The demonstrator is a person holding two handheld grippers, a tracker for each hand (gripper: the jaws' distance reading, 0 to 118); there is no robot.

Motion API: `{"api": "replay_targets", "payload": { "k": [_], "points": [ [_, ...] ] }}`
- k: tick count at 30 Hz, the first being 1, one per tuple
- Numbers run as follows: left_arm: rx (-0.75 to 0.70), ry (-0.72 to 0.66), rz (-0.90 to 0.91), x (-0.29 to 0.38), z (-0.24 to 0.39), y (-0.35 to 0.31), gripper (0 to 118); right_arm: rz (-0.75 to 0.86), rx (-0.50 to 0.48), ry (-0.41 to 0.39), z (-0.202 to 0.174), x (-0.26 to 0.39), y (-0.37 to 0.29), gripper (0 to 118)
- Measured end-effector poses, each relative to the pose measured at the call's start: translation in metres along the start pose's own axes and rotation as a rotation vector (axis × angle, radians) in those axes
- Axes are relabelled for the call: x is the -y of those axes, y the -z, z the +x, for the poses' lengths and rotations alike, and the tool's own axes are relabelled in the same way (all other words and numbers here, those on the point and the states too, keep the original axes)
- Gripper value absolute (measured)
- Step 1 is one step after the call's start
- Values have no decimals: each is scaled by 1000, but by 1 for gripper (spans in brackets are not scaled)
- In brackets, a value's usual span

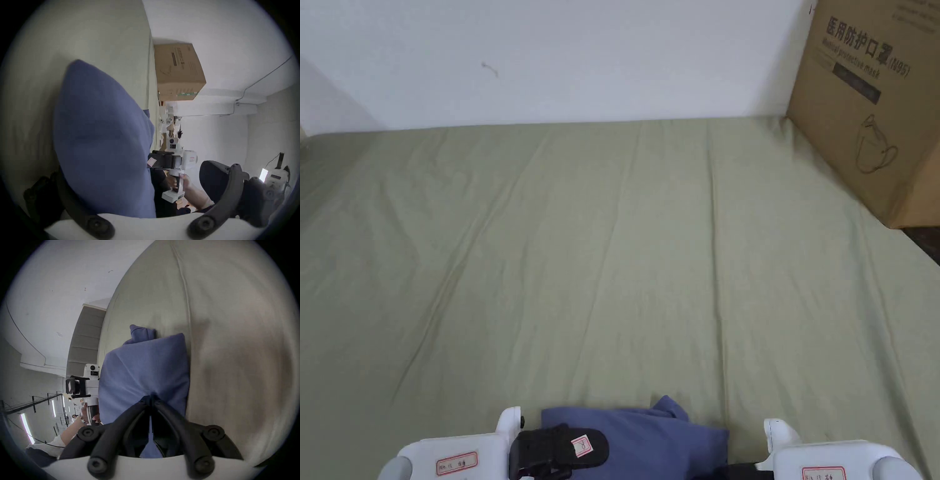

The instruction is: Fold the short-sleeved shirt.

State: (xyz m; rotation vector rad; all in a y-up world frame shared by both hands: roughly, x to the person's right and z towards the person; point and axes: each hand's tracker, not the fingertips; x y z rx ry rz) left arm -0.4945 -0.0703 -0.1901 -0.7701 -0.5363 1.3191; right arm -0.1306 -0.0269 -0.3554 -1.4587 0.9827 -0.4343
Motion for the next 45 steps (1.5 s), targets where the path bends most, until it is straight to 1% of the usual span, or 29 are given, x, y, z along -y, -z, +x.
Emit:
{"api": "replay_targets", "payload": {
  "k": [3,4,5,6,7,8,9,10,12,14,16,18,20,23,25,27,30,34,37,38,40,41,42,43,45],
  "points": [
    [-3,-30,20,0,-1,-8,117,3,-3,-2,0,1,0,2],
    [-80,-34,33,1,-3,-18,111,5,-5,-5,0,1,0,2],
    [-170,-27,38,2,-5,-21,94,6,-7,-6,0,2,-1,2],
    [-302,-15,37,4,-11,-21,42,7,-11,-3,1,2,-1,2],
    [-291,-31,31,10,-21,-21,23,-2,-41,13,2,2,1,2],
    [-149,-71,82,13,-15,-21,23,3,-24,18,2,2,1,2],
    [-191,-54,71,13,-11,-18,23,7,-22,18,2,2,1,2],
    [-249,-4,66,13,-7,-16,22,9,-20,21,1,3,0,2],
    [-255,7,72,15,4,-17,22,17,-6,4,-4,5,-2,2],
    [-268,26,89,19,16,-23,23,21,22,-42,-12,5,-6,2],
    [-263,62,113,22,30,-31,23,45,54,-59,-24,7,-16,2],
    [-259,114,162,24,47,-51,23,65,39,-45,-37,10,-31,2],
    [-256,168,218,21,64,-81,23,78,-10,-57,-52,14,-48,2],
    [-317,207,314,6,78,-134,23,116,13,-120,-73,18,-70,2],
    [-373,183,365,-6,82,-166,23,141,17,-123,-80,19,-81,2],
    [-476,199,395,-20,86,-198,23,159,6,-112,-83,19,-90,2],
    [-665,259,368,-39,106,-227,23,178,12,-114,-92,21,-99,2],
    [-923,334,311,-70,120,-249,23,184,93,-126,-92,23,-102,2],
    [-1143,398,253,-90,117,-261,23,181,114,-110,-91,26,-102,2],
    [-1192,388,241,-91,115,-264,23,181,118,-107,-92,26,-102,2],
    [-1247,326,258,-91,108,-270,23,182,127,-108,-93,28,-103,2],
    [-1283,298,274,-89,106,-273,25,183,134,-111,-94,29,-103,2],
    [-1327,306,288,-86,105,-275,40,183,139,-113,-94,29,-103,2],
    [-1386,333,305,-83,106,-277,61,181,142,-116,-95,29,-102,2],
    [-1458,362,330,-81,110,-284,117,176,146,-119,-96,28,-101,2]
  ]
}}
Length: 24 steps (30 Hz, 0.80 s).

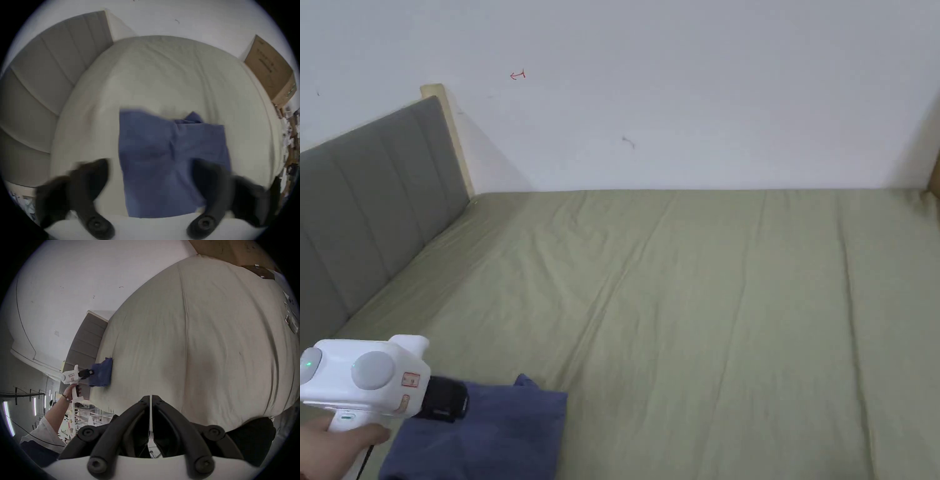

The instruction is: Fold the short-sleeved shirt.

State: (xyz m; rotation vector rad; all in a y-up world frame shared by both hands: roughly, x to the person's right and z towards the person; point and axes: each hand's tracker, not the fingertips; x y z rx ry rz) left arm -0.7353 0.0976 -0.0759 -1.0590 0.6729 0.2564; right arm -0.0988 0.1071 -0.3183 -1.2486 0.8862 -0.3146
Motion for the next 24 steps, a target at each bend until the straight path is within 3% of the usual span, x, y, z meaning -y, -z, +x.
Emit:
{"api": "replay_targets", "payload": {
  "k": [9,15,16,17,18,19,20,22,24],
  "points": [
    [7,138,181,-13,28,-85,116,59,-19,-94,-23,-12,-9,2],
    [376,150,225,1,97,-138,113,128,-3,-191,-42,-22,-24,2],
    [393,173,251,5,112,-146,106,138,-7,-202,-45,-23,-27,2],
    [397,200,280,9,129,-156,88,149,-7,-217,-49,-25,-31,2],
    [390,222,304,12,145,-162,42,163,-6,-232,-53,-26,-35,2],
    [369,243,335,17,165,-170,6,178,-4,-249,-58,-26,-39,2],
    [385,245,382,23,179,-178,0,198,1,-271,-63,-28,-43,2],
    [466,200,454,29,200,-190,0,247,12,-304,-72,-30,-52,2],
    [453,136,536,34,225,-206,0,306,37,-329,-77,-36,-60,2]
  ]
}}
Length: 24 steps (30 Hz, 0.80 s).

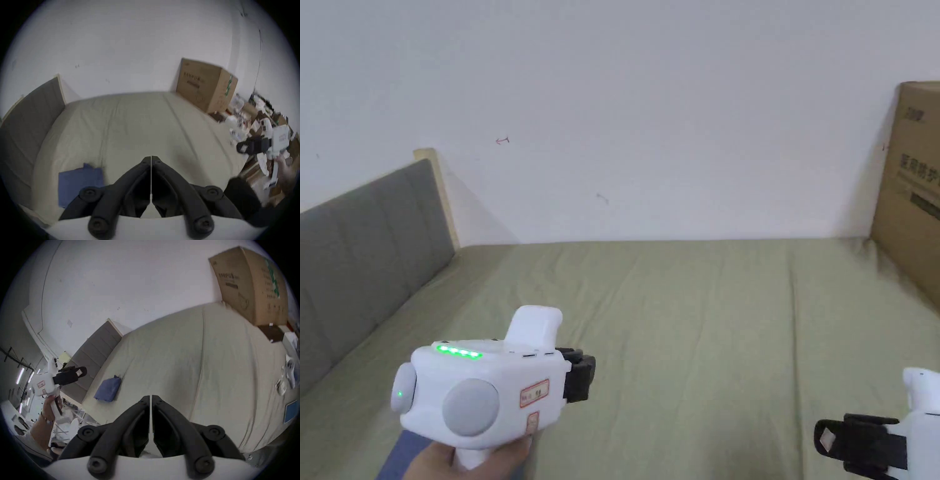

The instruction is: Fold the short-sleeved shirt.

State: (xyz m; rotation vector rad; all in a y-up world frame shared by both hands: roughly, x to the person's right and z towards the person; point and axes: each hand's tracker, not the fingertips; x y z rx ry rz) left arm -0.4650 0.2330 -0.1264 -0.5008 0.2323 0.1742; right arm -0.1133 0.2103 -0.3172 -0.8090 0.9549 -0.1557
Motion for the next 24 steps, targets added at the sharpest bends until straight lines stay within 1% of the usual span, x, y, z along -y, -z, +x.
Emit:
{"api": "replay_targets", "payload": {
  "k": [2,4,6,7,9,10,12,15,16,17,18,19,20,21,22,23,24],
  "points": [
    [-69,-3,100,-1,21,-5,0,79,43,-48,-7,-11,-8,2],
    [-108,4,203,-4,43,-8,0,203,94,-100,-13,-18,-17,2],
    [-169,-1,367,5,54,-17,0,326,123,-160,-17,-23,-24,2],
    [-198,-5,400,5,60,-17,0,377,142,-186,-19,-23,-26,2],
    [-270,12,412,8,67,-17,0,457,172,-208,-24,-22,-29,2],
    [-295,25,400,9,69,-16,0,499,207,-214,-27,-21,-31,2],
    [-297,21,391,11,75,-14,0,576,251,-234,-33,-17,-34,2],
    [-300,29,395,14,79,-18,1,652,281,-244,-37,-11,-39,2],
    [-300,42,404,15,81,-19,1,652,284,-250,-39,-11,-40,5],
    [-292,49,415,16,81,-20,1,653,289,-260,-40,-11,-40,12],
    [-277,49,422,15,82,-22,4,650,298,-274,-40,-12,-40,31],
    [-265,46,437,14,84,-23,4,645,309,-291,-40,-12,-39,31],
    [-261,45,446,13,87,-24,6,638,314,-303,-40,-13,-39,38],
    [-259,47,451,12,89,-23,11,637,315,-308,-40,-13,-38,51],
    [-257,48,454,11,91,-22,25,640,322,-314,-39,-13,-37,68],
    [-249,42,443,9,91,-20,48,642,337,-327,-38,-12,-36,84],
    [-238,29,425,8,91,-16,91,644,359,-345,-39,-13,-35,101]
  ]
}}
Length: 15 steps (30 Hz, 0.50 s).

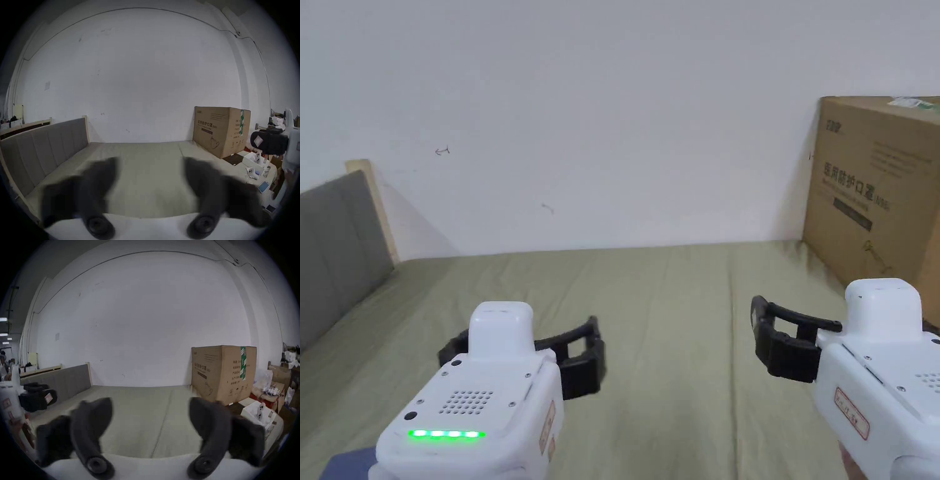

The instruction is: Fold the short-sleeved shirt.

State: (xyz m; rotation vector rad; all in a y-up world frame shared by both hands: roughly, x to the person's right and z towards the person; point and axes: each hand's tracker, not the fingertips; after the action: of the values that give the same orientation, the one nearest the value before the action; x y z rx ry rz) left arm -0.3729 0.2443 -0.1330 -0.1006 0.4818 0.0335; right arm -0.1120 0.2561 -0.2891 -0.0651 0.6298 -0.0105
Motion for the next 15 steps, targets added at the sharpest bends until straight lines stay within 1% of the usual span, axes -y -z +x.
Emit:
{"api": "replay_targets", "payload": {
  "k": [1,2,6,8,11,15],
  "points": [
    [-19,-12,-4,2,1,-2,117,8,11,-13,0,1,1,109],
    [-13,-32,35,5,2,-4,117,12,17,-16,0,2,2,113],
    [-12,-30,4,3,-4,5,118,5,38,-12,2,6,7,115],
    [-22,-27,-10,7,-5,11,118,-8,52,-3,4,7,9,118],
    [-18,-40,-13,9,-9,12,118,-9,68,0,5,9,11,118],
    [-59,-11,-17,9,-8,14,118,-17,72,-20,3,10,16,118]
  ]
}}
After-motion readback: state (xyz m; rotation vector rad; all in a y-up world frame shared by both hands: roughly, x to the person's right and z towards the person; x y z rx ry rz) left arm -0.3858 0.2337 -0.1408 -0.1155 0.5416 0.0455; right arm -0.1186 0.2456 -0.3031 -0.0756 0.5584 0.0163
